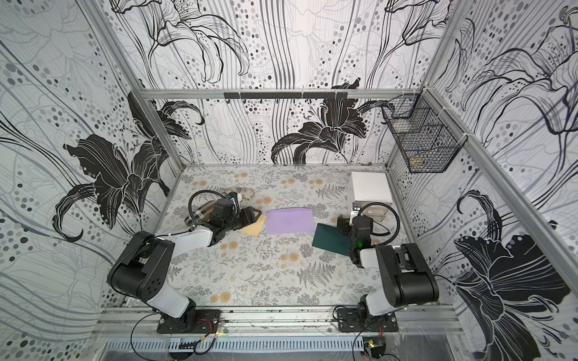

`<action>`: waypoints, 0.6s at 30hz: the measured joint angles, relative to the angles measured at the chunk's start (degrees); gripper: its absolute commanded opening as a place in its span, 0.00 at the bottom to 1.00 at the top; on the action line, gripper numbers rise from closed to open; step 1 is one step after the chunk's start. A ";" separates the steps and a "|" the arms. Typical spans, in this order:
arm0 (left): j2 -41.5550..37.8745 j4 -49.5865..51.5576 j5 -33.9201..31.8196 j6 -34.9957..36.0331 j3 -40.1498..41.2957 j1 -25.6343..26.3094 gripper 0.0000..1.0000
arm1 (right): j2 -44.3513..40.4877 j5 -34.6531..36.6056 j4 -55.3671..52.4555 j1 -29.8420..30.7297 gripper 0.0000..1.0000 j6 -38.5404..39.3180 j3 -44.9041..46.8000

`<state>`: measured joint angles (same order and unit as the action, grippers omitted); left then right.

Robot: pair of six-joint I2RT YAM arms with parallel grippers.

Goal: Open the envelope
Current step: Reset both arms

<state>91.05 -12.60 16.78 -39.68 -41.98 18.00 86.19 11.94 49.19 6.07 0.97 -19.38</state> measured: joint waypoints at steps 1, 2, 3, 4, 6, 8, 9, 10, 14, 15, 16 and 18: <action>-1.22 1.55 -1.70 1.05 0.00 0.13 0.70 | 0.00 0.00 0.00 0.02 1.00 0.00 0.00; -3.23 3.39 -4.94 2.34 0.04 0.61 0.72 | 0.00 0.00 0.00 0.00 1.00 0.00 0.00; -5.42 4.74 -8.33 3.67 0.20 1.03 0.72 | 0.00 0.00 0.00 0.00 1.00 0.00 0.00; -8.15 5.92 -12.85 5.18 0.52 1.75 0.73 | 0.00 0.00 0.00 0.02 1.00 0.00 0.00; -13.68 6.40 -21.84 8.90 1.77 3.43 0.74 | 0.00 0.00 0.00 0.00 1.00 0.00 0.00; -18.03 4.61 -29.55 13.75 3.80 4.87 0.74 | 0.00 0.00 0.00 0.00 1.00 0.00 0.00; -19.58 2.21 -33.24 16.76 5.53 5.42 0.76 | 0.00 0.00 0.00 0.00 1.00 0.00 0.00; -20.46 -0.92 -36.79 20.22 7.61 5.60 0.78 | 0.00 0.00 0.02 0.00 1.00 0.00 0.00; -18.69 -10.27 -46.66 31.43 14.03 4.28 0.88 | 0.00 0.00 0.00 0.00 1.00 0.00 0.00; -17.66 -13.18 -47.91 34.27 15.56 3.56 0.89 | 0.00 0.00 0.02 0.00 1.00 0.00 0.00; -16.46 -17.40 -48.57 36.96 17.44 2.54 0.89 | 0.00 0.00 0.00 0.00 1.00 0.00 0.00; -13.94 -24.61 -49.03 40.87 20.72 0.81 0.90 | 0.00 0.00 0.00 0.02 1.00 0.00 0.00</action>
<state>77.10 -37.21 -32.25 1.19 -21.26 18.81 86.19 11.94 49.19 6.09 0.97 -19.38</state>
